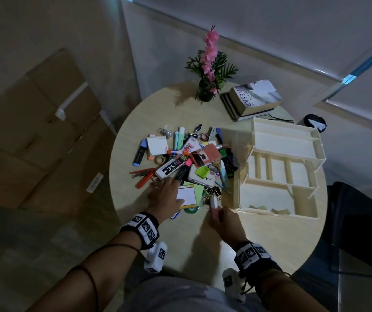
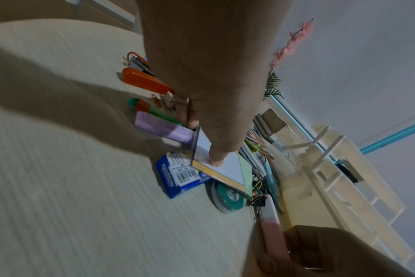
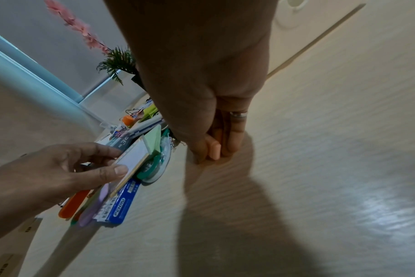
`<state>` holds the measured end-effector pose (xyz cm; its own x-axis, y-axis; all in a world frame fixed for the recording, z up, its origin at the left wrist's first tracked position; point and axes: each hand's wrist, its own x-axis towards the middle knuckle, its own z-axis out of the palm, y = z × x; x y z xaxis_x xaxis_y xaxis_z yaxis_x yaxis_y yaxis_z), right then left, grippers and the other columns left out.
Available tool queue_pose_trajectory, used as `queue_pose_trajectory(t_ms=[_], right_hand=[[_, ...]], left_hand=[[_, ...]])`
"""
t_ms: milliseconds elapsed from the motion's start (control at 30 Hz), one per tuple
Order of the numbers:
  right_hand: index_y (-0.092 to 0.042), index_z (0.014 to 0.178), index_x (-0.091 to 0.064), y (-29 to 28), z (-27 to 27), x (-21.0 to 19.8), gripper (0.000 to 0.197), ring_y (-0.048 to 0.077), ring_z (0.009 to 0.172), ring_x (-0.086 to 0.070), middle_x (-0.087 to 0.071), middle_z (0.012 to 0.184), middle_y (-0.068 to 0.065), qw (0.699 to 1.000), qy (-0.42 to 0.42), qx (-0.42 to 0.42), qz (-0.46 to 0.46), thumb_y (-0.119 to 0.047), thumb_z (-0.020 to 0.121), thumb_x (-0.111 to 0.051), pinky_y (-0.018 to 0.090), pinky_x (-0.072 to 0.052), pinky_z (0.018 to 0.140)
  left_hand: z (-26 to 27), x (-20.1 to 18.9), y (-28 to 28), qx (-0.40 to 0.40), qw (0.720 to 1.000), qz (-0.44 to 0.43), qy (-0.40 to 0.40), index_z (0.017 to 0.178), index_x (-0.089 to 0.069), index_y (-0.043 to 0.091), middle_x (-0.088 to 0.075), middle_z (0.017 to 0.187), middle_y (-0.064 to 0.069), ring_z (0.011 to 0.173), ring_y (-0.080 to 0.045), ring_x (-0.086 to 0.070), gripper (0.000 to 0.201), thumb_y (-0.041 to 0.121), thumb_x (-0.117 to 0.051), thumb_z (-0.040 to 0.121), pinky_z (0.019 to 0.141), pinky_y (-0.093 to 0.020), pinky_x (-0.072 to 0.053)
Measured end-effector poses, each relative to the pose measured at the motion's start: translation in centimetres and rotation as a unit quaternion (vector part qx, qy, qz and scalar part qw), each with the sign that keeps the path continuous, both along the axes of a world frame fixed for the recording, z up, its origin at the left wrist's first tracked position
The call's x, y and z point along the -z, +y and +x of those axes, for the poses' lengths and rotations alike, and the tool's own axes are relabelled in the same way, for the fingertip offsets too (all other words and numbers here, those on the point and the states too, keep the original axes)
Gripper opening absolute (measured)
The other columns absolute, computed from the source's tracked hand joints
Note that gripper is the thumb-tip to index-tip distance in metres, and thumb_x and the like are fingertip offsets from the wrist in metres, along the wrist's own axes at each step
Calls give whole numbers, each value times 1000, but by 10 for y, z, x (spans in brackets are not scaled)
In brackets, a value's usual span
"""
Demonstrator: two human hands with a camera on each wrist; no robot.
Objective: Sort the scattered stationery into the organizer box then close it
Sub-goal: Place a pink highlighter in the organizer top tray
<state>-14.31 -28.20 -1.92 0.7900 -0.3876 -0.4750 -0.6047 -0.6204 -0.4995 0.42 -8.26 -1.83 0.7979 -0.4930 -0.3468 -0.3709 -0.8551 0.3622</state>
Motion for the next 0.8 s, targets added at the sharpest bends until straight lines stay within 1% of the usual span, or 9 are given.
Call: queue_pose_trajectory(t_ms=[67,133,233,300,400,467,600,700,800], right_hand=[[-27,77,-49,-2,-1,-3,30,3,58,-51,-55,68,-15,1000,-7,-7,9,-31,99,-69,15,-34,47],[-25,79,-52,-5,-2,-4,27,11,62,-57,-57,70,-14,1000,-2,0,22,-30,98,-71,14,-35,50],[-20,82,-58,-13,-9,-1,24,21,69,-67,-67,72,-4,997,-25,34,67,-30,90,-79,35,-54,63],[-22,85,-61,-18,-15,-6,23,23,67,-72,-70,70,2,993,-47,45,102,-33,88,-81,42,-60,65],[-14,91,-65,-30,-19,-26,18,19,63,-72,-75,74,7,978,-93,69,172,-26,93,-78,36,-54,58],[-12,97,-69,-40,-21,-42,15,18,60,-67,-76,78,8,967,-121,82,207,-25,97,-74,28,-47,57],[-20,112,-73,-66,-26,-67,12,14,59,-58,-78,83,6,955,-159,115,222,-23,102,-68,24,-46,58],[-21,119,-72,-94,-32,-79,16,12,62,-58,-80,87,2,954,-182,125,202,-22,104,-64,27,-48,59],[-21,122,-71,-131,-34,-96,20,12,66,-63,-79,88,1,949,-234,139,158,-17,104,-64,26,-52,60]], left_hand=[[2,0,1,-5,1000,-17,4,131,-56,20,-50,135,-5,127,-28,-49,50,41,-75,90,98,-46,-49],[5,0,2,-6,999,-44,12,125,-60,18,-54,129,-5,122,-29,-53,36,32,-73,94,96,-46,-50],[9,-4,3,11,992,-120,44,120,-65,12,-60,120,-10,111,-32,-59,21,20,-65,100,89,-42,-50],[10,-11,2,15,984,-168,66,119,-64,12,-63,115,-10,104,-30,-61,18,19,-60,103,85,-40,-50],[8,-22,-5,-17,971,-221,92,111,-60,22,-64,96,-4,89,-25,-62,8,21,-55,105,73,-34,-46],[7,-33,-15,-39,961,-247,117,118,-63,22,-68,97,-5,85,-22,-65,14,21,-56,105,65,-33,-49],[-3,-49,-40,-62,938,-309,143,121,-57,27,-66,90,-8,71,-19,-63,20,22,-63,103,53,-21,-44],[-12,-52,-59,-105,922,-341,151,107,-47,29,-62,84,-13,68,-26,-57,23,21,-68,101,58,-33,-44],[-19,-55,-74,-109,926,-338,128,98,-48,18,-50,74,-2,60,-10,-44,21,18,-68,100,59,-32,-38]])
